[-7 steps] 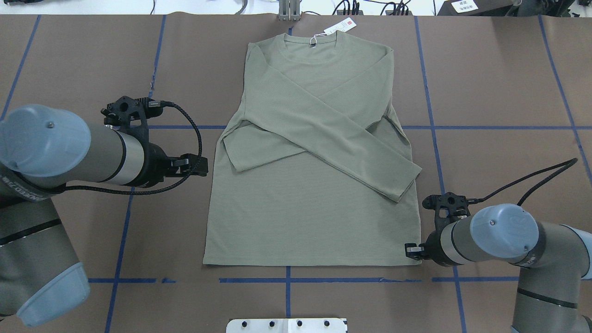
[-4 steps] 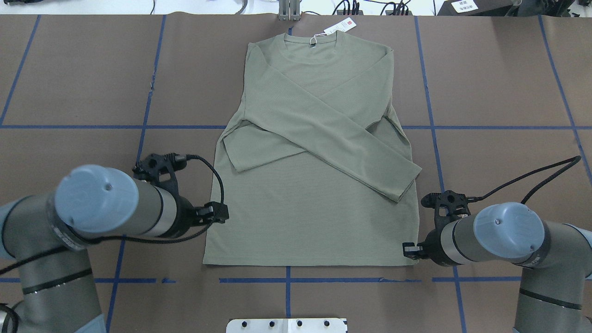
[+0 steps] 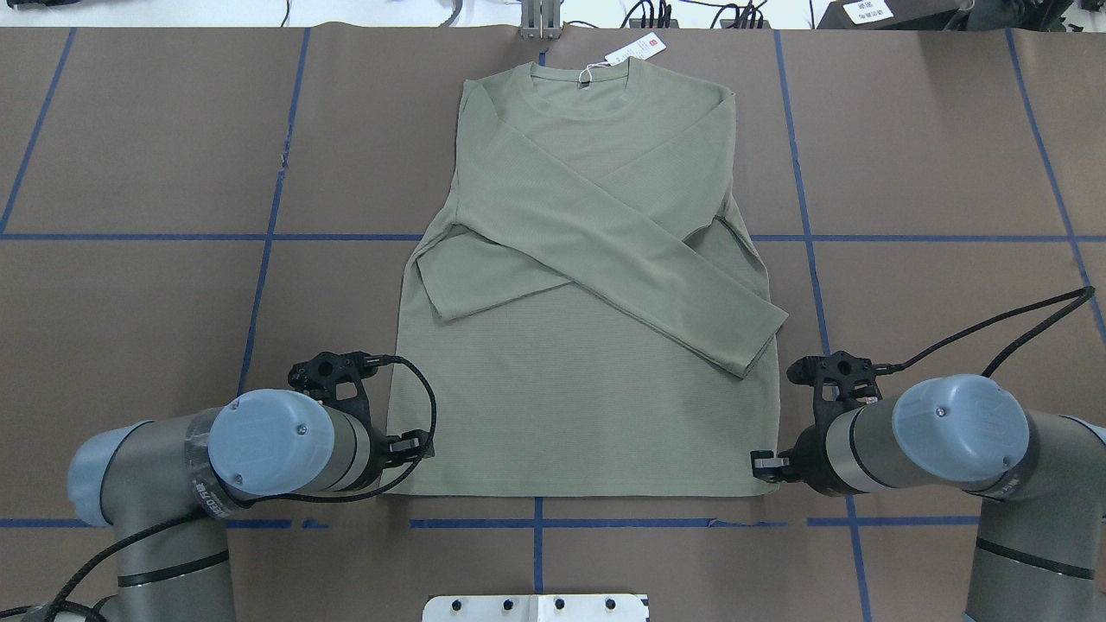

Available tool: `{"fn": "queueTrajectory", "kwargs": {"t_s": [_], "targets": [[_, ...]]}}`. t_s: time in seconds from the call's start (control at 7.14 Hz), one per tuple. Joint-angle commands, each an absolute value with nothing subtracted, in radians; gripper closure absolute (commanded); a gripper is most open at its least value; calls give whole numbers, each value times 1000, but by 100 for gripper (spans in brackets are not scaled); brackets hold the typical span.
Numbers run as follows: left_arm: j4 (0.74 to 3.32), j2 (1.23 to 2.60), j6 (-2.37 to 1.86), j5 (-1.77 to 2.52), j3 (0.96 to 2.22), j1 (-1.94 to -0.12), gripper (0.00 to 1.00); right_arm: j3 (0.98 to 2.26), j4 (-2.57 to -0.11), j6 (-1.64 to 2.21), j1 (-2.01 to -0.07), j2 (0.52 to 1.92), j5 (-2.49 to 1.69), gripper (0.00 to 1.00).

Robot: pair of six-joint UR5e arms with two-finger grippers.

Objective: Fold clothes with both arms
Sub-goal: 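Grasp both hem corners with the left and right grippers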

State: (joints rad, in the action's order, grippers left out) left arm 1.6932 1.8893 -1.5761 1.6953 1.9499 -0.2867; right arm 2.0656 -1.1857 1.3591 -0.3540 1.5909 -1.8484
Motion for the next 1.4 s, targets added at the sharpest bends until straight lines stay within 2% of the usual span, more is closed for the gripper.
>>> {"fn": "queueTrajectory", "kwargs": {"t_s": [0.0, 0.42, 0.56, 0.7, 0.98, 1.26], "targets": [[1695, 1891, -1578, 1694, 1945, -282, 29, 2066, -1186, 1359, -360, 1592, -1850, 100], [1695, 1894, -1582, 1692, 1924, -265, 31, 2074, -1186, 1359, -367, 1598, -1852, 100], [1695, 1896, -1585, 1692, 1913, -261, 40, 2074, -1187, 1359, -367, 1598, -1852, 100], [1698, 1898, -1585, 1692, 1911, -261, 57, 2074, -1187, 1359, -367, 1598, -1852, 100], [1703, 1898, -1583, 1692, 1911, -258, 98, 2072, -1187, 1359, -368, 1598, -1852, 100], [1703, 1910, -1583, 1701, 1925, -258, 100, 2074, -1186, 1359, -370, 1598, -1855, 100]]}}
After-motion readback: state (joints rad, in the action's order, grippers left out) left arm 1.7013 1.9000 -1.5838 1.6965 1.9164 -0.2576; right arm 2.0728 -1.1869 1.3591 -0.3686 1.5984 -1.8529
